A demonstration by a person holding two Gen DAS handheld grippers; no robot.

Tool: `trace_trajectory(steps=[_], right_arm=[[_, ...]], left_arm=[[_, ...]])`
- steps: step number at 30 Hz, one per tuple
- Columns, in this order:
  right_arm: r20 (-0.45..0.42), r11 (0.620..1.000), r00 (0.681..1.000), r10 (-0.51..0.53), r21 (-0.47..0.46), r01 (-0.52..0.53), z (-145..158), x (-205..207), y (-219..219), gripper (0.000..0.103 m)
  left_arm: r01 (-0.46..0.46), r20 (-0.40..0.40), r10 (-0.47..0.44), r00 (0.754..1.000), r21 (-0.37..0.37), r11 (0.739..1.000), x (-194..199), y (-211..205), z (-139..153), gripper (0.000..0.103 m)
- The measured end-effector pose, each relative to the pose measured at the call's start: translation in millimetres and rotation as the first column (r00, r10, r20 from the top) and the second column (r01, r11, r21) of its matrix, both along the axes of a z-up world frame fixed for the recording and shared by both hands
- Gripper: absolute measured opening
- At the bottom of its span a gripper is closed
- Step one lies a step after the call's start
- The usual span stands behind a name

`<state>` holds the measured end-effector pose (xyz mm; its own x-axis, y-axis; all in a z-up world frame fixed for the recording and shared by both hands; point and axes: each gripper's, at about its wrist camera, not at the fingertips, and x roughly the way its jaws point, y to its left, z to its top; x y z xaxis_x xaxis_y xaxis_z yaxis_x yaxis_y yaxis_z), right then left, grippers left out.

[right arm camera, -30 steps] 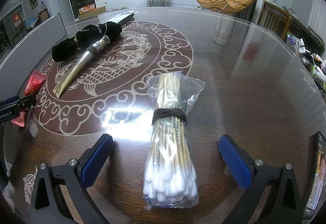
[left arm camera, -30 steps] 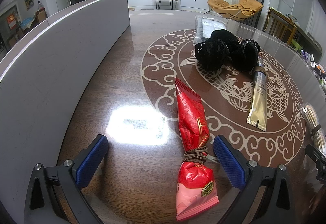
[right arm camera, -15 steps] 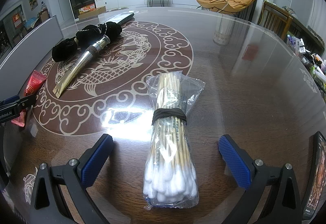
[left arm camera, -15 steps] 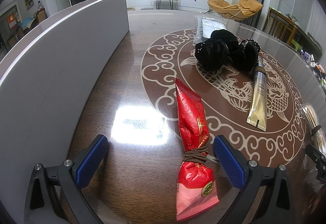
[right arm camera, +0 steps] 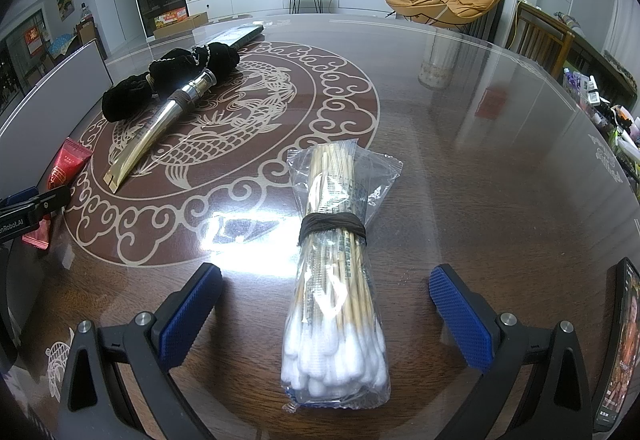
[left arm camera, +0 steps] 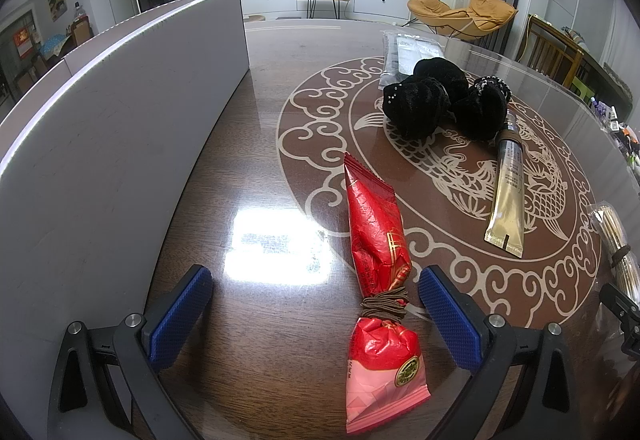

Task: Organize objects
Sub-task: 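Grasp the bagged cotton-swab bundle with the right tool while the left tool holds the red packet, then carry the red packet and cotton swabs over the bin and open both tools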

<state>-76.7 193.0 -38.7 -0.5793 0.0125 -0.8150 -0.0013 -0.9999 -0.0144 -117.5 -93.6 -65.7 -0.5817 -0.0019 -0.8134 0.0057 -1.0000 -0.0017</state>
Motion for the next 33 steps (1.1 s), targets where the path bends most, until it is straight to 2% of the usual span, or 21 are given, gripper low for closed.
trace_trajectory(steps=[27,30,33], right_arm=[[0.0,1.0,1.0,0.0,0.0,0.0,0,0,0,0.103],[0.001,1.0,1.0,0.0,-0.001,0.0,0,0,0,0.103],[0.003,1.0,1.0,0.003,0.0,-0.003,-1,-1,-1,0.103]], left_arm=[[0.003,0.003,-0.003,1.0,0.003,1.0,0,0,-1,0.103],[0.024,0.068,-0.024,0.997,0.004,1.0,8,5,1,0.103],[0.094,0.188,-0.092,0.978,0.0,0.996,6,15,3,0.103]])
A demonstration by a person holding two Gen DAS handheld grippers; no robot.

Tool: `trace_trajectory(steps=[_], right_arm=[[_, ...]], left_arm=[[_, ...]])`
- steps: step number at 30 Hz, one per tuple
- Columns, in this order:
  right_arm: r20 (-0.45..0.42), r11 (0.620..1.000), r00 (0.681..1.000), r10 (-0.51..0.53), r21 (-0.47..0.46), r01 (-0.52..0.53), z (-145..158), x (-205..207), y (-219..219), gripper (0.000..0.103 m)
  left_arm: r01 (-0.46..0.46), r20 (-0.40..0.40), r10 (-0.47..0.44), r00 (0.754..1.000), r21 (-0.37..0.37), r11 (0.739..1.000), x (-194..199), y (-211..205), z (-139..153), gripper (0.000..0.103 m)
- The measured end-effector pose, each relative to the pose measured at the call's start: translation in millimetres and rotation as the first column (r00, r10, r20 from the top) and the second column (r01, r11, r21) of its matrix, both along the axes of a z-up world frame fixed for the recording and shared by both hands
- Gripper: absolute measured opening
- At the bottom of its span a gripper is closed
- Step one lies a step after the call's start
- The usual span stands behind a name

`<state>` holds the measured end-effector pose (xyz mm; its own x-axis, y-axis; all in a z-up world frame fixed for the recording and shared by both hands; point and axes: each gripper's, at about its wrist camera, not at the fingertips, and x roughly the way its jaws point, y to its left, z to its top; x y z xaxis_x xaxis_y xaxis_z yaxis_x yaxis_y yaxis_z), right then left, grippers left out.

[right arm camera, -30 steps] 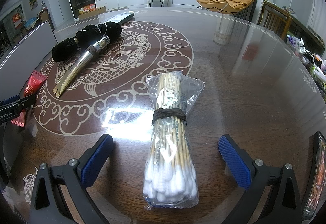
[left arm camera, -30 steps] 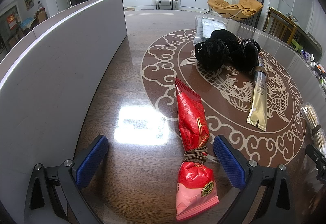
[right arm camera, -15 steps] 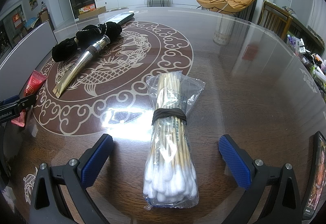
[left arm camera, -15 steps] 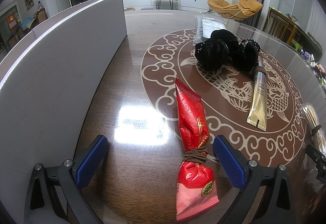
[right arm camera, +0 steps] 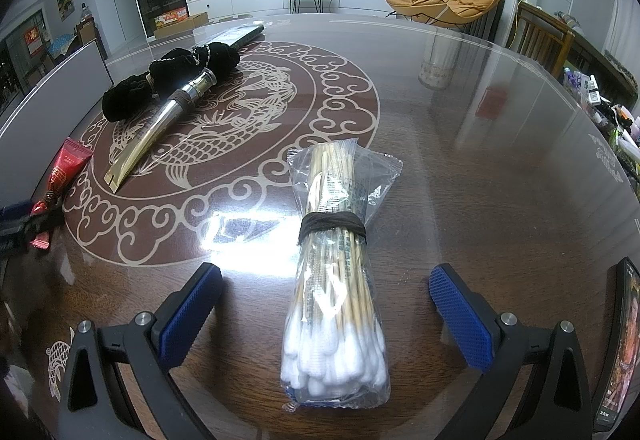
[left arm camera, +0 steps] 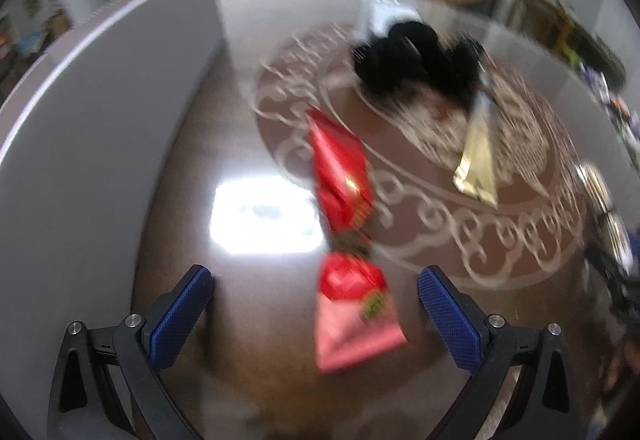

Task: Organize objects
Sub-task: 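Carry the red packet and cotton swabs over the bin and open both tools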

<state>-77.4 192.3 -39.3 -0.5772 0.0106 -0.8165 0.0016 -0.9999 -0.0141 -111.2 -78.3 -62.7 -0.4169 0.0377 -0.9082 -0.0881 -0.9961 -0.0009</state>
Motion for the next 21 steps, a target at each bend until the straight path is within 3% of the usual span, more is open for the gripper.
trace_trajectory(steps=[3,5,6,7,8,9,10,11,13,17,21], right_arm=[[0.024,1.0,0.999,0.028,-0.004,-0.028,-1,-1,1,0.103],[0.095,0.996,0.991,0.091,-0.015,-0.09,1,-6,3,0.103],[0.121,0.994,0.987,0.107,-0.034,-0.103,2,-9,5,0.103],[0.152,0.991,0.981,0.12,-0.078,-0.11,3,-12,10,0.102],[0.166,0.988,0.978,0.127,-0.108,-0.11,5,-16,14,0.094],[0.176,0.987,0.975,0.136,-0.111,-0.118,8,-17,15,0.071],[0.184,0.986,0.971,0.151,-0.101,-0.134,10,-19,15,0.057],[0.197,0.984,0.965,0.17,-0.088,-0.156,11,-21,14,0.036],[0.218,0.982,0.958,0.184,-0.084,-0.17,11,-24,15,0.03],[0.178,0.975,0.973,0.145,-0.193,-0.11,30,-9,32,0.029],[0.167,0.966,0.976,0.139,-0.239,-0.097,40,12,28,0.029]], left_arm=[[0.041,0.122,-0.039,0.992,-0.009,0.999,-16,-1,2,0.103],[0.057,0.111,-0.062,0.992,0.05,0.997,-23,-7,7,0.103],[0.07,0.093,-0.075,0.993,0.058,0.996,-24,-7,8,0.093],[0.087,0.072,-0.088,0.994,0.014,0.996,-25,-4,9,0.085],[0.112,0.047,-0.111,0.993,-0.016,0.994,-23,0,11,0.07],[0.139,0.018,-0.139,0.99,-0.004,0.99,-18,3,16,0.045],[0.158,0.004,-0.158,0.987,-0.006,0.987,-14,7,18,0.033],[0.176,-0.005,-0.177,0.984,-0.003,0.984,-11,10,19,0.023],[0.192,-0.032,-0.191,0.981,0.01,0.981,-2,14,20,0.023],[0.168,-0.113,-0.147,0.983,0.202,0.965,32,0,37,0.023],[0.162,-0.184,-0.111,0.977,0.292,0.943,66,-7,54,0.023]])
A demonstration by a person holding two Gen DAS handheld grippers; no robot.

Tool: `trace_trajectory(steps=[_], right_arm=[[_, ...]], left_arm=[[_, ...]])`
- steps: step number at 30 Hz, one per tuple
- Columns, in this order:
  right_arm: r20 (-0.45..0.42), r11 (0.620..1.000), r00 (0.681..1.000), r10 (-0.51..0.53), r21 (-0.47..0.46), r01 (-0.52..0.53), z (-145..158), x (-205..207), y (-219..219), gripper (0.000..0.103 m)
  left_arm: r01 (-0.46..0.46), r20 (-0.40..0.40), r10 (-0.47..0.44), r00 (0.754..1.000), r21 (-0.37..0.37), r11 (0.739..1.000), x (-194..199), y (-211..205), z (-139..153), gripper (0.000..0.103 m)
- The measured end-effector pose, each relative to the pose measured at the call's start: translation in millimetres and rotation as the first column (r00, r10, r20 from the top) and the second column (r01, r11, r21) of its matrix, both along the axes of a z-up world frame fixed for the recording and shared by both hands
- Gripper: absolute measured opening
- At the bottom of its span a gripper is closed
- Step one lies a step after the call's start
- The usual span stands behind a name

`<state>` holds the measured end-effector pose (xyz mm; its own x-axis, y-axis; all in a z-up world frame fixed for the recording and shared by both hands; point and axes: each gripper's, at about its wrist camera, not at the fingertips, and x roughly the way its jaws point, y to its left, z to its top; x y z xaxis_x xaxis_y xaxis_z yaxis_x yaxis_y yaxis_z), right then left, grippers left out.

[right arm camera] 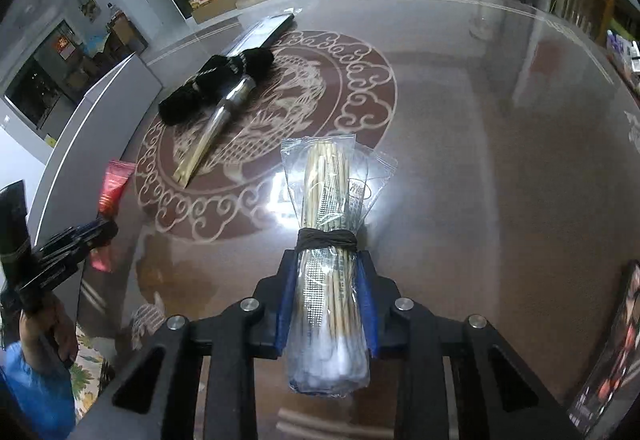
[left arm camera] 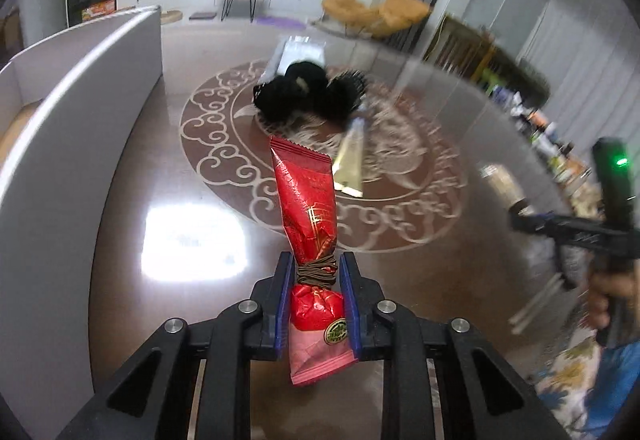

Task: Organize objects
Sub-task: 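Carry the red packet and cotton swabs over the bin and open both tools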

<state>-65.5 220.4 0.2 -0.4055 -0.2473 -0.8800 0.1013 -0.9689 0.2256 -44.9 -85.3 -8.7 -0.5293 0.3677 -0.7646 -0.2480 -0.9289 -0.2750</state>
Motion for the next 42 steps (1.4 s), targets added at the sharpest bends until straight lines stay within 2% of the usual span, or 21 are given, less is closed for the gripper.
trace_trajectory(steps=[4,8,11,13,14,16,17,18,19,20,21,23,25,26,27,29,32,34,36,39,42], right_arm=[[-0.028,0.997,0.997,0.075,-0.014,-0.075,20,5,-41,0.029],[-0.131,0.97,0.97,0.206,-0.108,-0.22,71,0,-124,0.029],[-0.213,0.911,0.921,0.326,-0.188,-0.366,110,-3,-210,0.03],[-0.24,0.872,0.888,0.393,-0.208,-0.442,124,-2,-257,0.03],[-0.254,0.845,0.86,0.442,-0.206,-0.494,130,1,-292,0.03],[-0.267,0.818,0.829,0.491,-0.187,-0.545,132,2,-334,0.03],[-0.268,0.807,0.815,0.514,-0.173,-0.565,129,1,-357,0.031],[-0.256,0.796,0.802,0.54,-0.153,-0.585,122,-2,-381,0.041],[-0.233,0.788,0.793,0.562,-0.139,-0.599,113,-6,-397,0.053],[-0.199,0.786,0.79,0.58,-0.116,-0.607,101,-9,-414,0.075],[-0.192,0.794,0.793,0.579,-0.088,-0.601,93,-8,-421,0.078],[-0.219,0.804,0.793,0.568,-0.059,-0.592,84,-1,-417,0.078],[-0.272,0.815,0.793,0.545,-0.047,-0.577,77,13,-392,0.084],[-0.29,0.826,0.796,0.531,-0.033,-0.563,75,18,-380,0.092],[-0.322,0.848,0.804,0.5,-0.004,-0.53,70,24,-359,0.098],[-0.364,0.893,0.824,0.434,0.056,-0.446,59,33,-316,0.101],[-0.387,0.948,0.866,0.316,0.169,-0.27,35,38,-247,0.101],[-0.347,0.957,0.908,0.235,0.247,-0.153,11,36,-205,0.101],[-0.319,0.954,0.933,0.168,0.291,-0.072,-5,36,-167,0.101],[-0.293,0.947,0.953,0.071,0.32,0.029,-23,35,-122,0.101],[-0.267,0.948,0.964,-0.005,0.304,0.089,-35,28,-96,0.101]], left_arm=[[-0.035,-0.076,0.041,0.996,0.075,0.997,29,-21,42,0.023],[-0.116,-0.146,0.127,0.981,0.08,0.99,46,-76,84,0.023],[-0.221,-0.165,0.224,0.96,0.037,0.974,52,-130,100,0.023],[-0.302,-0.154,0.296,0.943,-0.013,0.953,52,-168,101,0.023],[-0.347,-0.127,0.34,0.932,-0.033,0.937,50,-190,96,0.023],[-0.404,-0.078,0.399,0.914,-0.084,0.911,46,-220,81,0.027],[-0.438,-0.037,0.437,0.899,-0.139,0.888,41,-233,69,0.036],[-0.461,-0.012,0.467,0.884,-0.18,0.869,38,-243,60,0.048],[-0.483,0.002,0.495,0.869,-0.214,0.849,37,-251,53,0.051],[-0.507,0.006,0.524,0.852,-0.242,0.827,40,-258,47,0.051],[-0.52,0.001,0.537,0.844,-0.247,0.818,44,-261,45,0.051],[-0.543,-0.03,0.551,0.834,-0.217,0.811,58,-260,47,0.053],[-0.548,-0.066,0.546,0.835,-0.186,0.816,68,-251,52,0.065],[-0.541,-0.088,0.535,0.841,-0.169,0.824,72,-243,56,0.066],[-0.526,-0.114,0.513,0.851,-0.148,0.838,76,-232,63,0.066],[-0.473,-0.158,0.455,0.877,-0.107,0.875,81,-208,76,0.067],[-0.353,-0.227,0.337,0.914,-0.034,0.935,86,-151,98,0.08],[-0.26,-0.274,0.25,0.929,0.0,0.966,89,-111,109,0.098],[-0.174,-0.308,0.17,0.936,0.013,0.985,92,-69,112,0.103],[-0.093,-0.257,0.086,0.963,-0.013,0.996,78,-18,89,0.103],[-0.048,-0.16,0.037,0.986,-0.066,0.997,55,24,45,0.103]])
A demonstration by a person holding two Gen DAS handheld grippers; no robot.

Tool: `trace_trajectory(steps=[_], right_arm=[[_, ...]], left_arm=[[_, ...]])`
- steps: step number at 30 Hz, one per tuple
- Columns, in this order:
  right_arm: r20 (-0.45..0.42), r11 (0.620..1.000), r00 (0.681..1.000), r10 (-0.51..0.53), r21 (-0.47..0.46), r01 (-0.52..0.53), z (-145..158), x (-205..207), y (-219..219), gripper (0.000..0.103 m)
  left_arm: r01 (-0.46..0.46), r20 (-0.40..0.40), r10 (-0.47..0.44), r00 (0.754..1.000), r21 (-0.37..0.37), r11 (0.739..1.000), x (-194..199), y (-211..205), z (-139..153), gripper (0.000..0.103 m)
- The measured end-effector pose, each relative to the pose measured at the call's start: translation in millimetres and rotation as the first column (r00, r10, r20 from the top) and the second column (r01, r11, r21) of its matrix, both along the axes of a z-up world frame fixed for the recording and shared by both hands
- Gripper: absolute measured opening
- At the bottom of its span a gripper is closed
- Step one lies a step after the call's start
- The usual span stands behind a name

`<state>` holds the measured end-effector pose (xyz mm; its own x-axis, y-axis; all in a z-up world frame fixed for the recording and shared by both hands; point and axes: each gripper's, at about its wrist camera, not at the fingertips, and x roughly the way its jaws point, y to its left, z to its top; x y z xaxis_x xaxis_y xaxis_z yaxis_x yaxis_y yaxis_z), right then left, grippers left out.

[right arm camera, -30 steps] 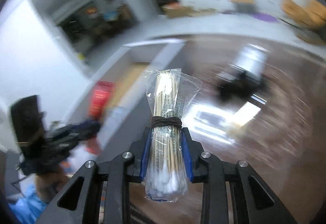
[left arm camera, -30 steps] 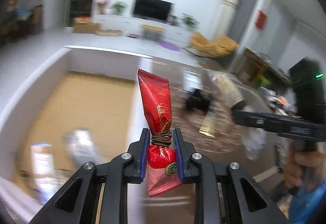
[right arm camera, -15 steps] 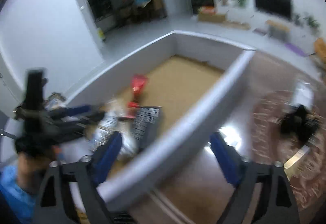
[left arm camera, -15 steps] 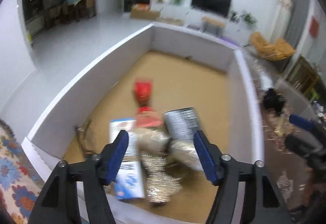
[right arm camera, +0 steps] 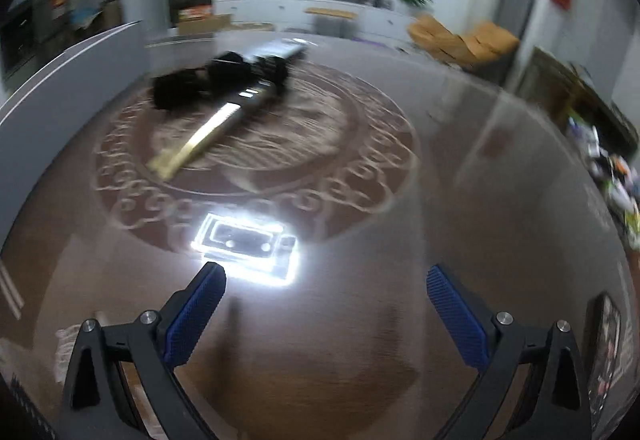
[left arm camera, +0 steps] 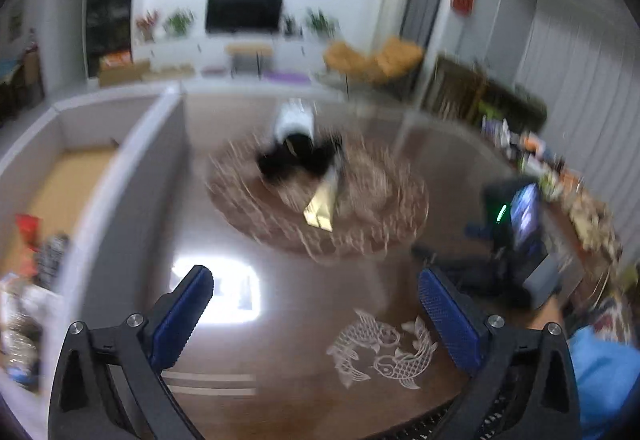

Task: Organize objects
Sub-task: 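Carry the red packet and cotton swabs over the bin and open both tools, then bring both tools back over the table toward the remaining items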

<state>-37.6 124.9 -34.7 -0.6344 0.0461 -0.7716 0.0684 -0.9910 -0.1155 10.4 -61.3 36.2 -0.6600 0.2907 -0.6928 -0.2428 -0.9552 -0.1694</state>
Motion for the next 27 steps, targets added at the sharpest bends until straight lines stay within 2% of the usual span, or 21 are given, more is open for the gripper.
trace_trajectory(steps=[5,7,9,11,14,21,25,27], right_arm=[[0.034,0.999,0.999,-0.03,-0.022,0.03,-5,8,9,0.101],[0.046,0.998,0.998,-0.038,-0.038,0.04,-3,13,15,0.103],[0.065,0.995,0.997,-0.039,-0.087,0.045,-6,11,23,0.103],[0.07,0.994,0.996,-0.048,-0.097,0.055,-7,7,25,0.103],[0.07,0.994,0.996,-0.049,-0.094,0.055,-8,6,24,0.103],[0.069,0.994,0.996,-0.05,-0.096,0.056,-8,4,23,0.103],[0.07,0.994,0.996,-0.05,-0.096,0.056,-8,5,24,0.103],[0.07,0.994,0.996,-0.05,-0.097,0.056,-8,5,23,0.103]], left_arm=[[-0.017,0.106,0.028,0.994,-0.101,0.995,-45,22,-59,0.103],[-0.03,0.145,0.046,0.988,-0.113,0.993,-52,17,-74,0.103],[-0.046,0.159,0.061,0.985,-0.094,0.995,-59,13,-85,0.103],[-0.054,0.137,0.067,0.988,-0.102,0.993,-59,10,-85,0.103],[-0.057,0.107,0.074,0.992,-0.153,0.987,-67,13,-86,0.103],[-0.07,0.134,0.091,0.987,-0.154,0.986,-90,6,-94,0.103],[-0.05,0.136,0.079,0.988,-0.204,0.978,-95,8,-96,0.103],[-0.044,0.135,0.072,0.988,-0.206,0.978,-95,9,-97,0.103]])
